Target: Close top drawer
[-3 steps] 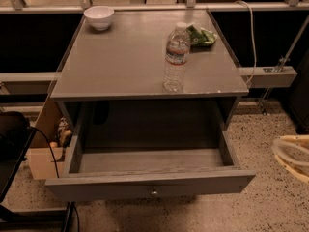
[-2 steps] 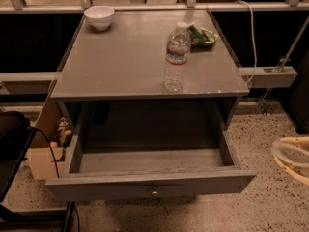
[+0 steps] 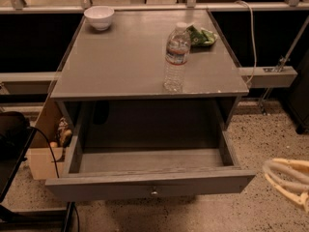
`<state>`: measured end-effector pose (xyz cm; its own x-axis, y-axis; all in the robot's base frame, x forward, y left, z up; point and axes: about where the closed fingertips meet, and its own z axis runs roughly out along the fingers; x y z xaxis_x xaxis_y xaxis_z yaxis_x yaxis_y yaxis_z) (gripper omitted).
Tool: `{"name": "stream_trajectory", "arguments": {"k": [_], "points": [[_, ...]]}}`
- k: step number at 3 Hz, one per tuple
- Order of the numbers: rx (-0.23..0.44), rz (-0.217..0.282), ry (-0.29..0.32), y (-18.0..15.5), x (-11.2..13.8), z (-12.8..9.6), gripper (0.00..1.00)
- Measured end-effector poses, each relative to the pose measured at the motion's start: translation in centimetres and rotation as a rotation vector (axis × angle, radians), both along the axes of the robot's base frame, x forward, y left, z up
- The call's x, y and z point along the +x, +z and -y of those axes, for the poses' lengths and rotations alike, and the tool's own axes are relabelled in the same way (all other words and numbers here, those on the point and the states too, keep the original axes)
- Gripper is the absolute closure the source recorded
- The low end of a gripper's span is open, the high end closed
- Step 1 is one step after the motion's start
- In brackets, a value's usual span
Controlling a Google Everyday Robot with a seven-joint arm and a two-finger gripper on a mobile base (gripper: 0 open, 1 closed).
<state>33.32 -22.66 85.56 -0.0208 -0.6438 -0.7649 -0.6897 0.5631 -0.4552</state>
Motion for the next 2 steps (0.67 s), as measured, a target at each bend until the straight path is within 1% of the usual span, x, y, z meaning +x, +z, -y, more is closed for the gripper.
{"name": "stream_trajectory", "arguments": {"k": [1,2], "points": [[0.13,-0.026,-0.085,-2.2,-0.8,-1.9,1.0],[0.176,-0.058,-0.215,-3.4,-1.7,-4.5,1.0]]}}
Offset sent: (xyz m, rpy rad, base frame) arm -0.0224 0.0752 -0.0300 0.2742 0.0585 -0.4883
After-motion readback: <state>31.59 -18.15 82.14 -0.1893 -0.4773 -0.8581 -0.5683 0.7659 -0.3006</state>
